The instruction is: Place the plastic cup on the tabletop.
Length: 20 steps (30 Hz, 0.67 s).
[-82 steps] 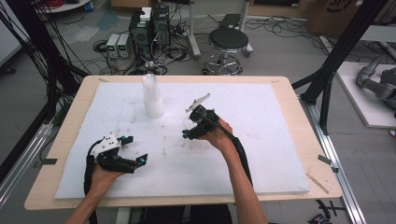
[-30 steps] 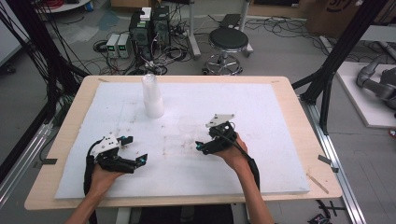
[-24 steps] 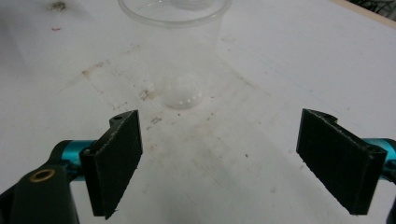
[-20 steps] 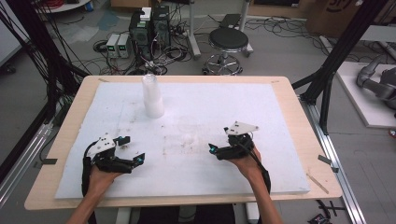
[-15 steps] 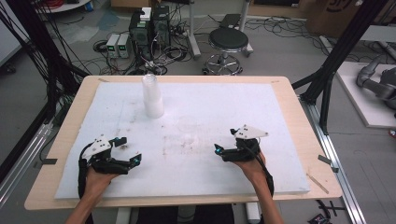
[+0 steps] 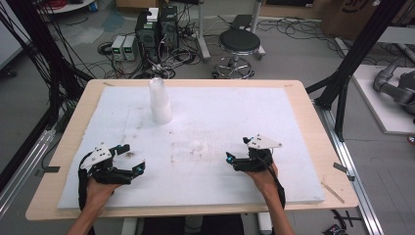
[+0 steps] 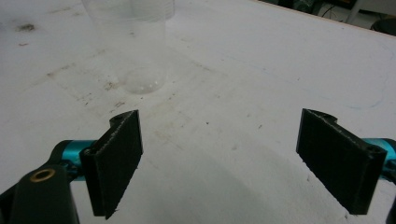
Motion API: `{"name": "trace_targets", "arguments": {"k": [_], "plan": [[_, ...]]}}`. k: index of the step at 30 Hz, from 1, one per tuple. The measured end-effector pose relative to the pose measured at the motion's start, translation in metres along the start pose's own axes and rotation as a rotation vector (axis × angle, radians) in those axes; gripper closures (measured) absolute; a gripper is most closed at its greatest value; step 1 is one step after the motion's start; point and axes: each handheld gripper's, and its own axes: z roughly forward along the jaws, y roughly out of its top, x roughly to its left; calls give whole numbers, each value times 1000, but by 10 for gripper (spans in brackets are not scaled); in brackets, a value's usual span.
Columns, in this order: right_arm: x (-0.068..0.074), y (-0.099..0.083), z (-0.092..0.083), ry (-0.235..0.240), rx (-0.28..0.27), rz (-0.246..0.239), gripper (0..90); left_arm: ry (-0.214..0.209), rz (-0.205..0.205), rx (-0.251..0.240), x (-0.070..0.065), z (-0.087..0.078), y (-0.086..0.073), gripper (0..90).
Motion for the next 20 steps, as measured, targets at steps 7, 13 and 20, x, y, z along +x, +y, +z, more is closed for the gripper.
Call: {"name": "trace_targets", "arguments": {"k": [7, 13, 20], "plan": [[-1, -3, -2, -14, -21, 0, 147, -3, -11, -2, 1, -1, 0, 18], [-2, -5, -7, -31, -40, -1, 147, -2, -10, -10, 1, -1, 0, 18], [-3, -8, -13, -41, -71, 10, 147, 9, -21, -14, 2, -1, 0, 18]]}}
